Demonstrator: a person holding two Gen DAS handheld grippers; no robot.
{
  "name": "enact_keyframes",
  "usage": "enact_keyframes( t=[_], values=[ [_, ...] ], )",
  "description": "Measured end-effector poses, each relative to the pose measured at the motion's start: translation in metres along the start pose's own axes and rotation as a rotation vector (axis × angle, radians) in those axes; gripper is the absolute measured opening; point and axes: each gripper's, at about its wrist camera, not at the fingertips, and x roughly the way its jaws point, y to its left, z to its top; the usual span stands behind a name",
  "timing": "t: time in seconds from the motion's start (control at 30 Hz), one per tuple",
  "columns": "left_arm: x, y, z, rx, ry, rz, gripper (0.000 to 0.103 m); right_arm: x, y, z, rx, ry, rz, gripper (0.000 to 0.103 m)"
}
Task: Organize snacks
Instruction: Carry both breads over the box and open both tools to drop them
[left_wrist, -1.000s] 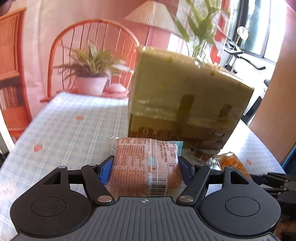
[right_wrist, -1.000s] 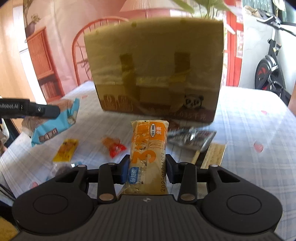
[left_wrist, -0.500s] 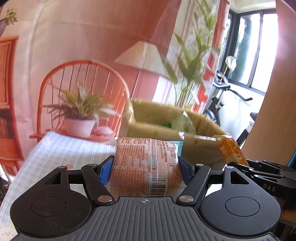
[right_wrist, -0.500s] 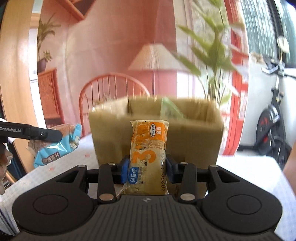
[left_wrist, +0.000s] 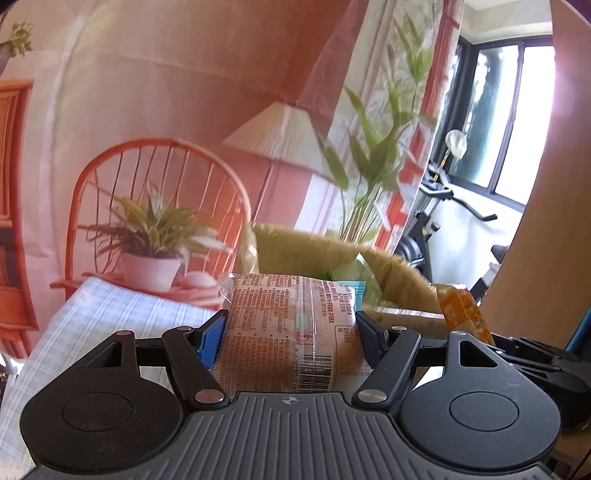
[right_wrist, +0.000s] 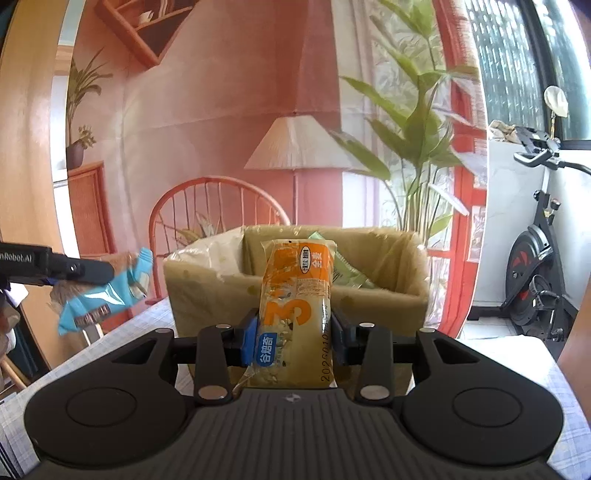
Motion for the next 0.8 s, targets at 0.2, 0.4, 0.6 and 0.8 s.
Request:
enact_keyframes(
  t=[0.2,0.4,0.6,0.8],
  values=[
    [-0.006,-0.014,0.026,0.061,-0.074,0.005,0.074,-0.007,-0.006,0.016,-0.018,-0.052,-0.015,0.041],
    [-0.013,-0.028,0.049,0.098,-0.117,-0.011,0.074,-0.011,-0.010,0.033,-0.041,-0.101,-0.018,0.041],
    [0.004,-0.037,0.060,0.108,-0.108,-0.028,0.074,-0.003,-0.015,0.046,-0.074,-0.108,-0.017,0.042],
    [0.046,-0.041,0.074,0.099,-0.071,-0.014,0.074,0.022,-0.024,0.057,-0.067,-0.096,-0.019,0.041]
  ],
)
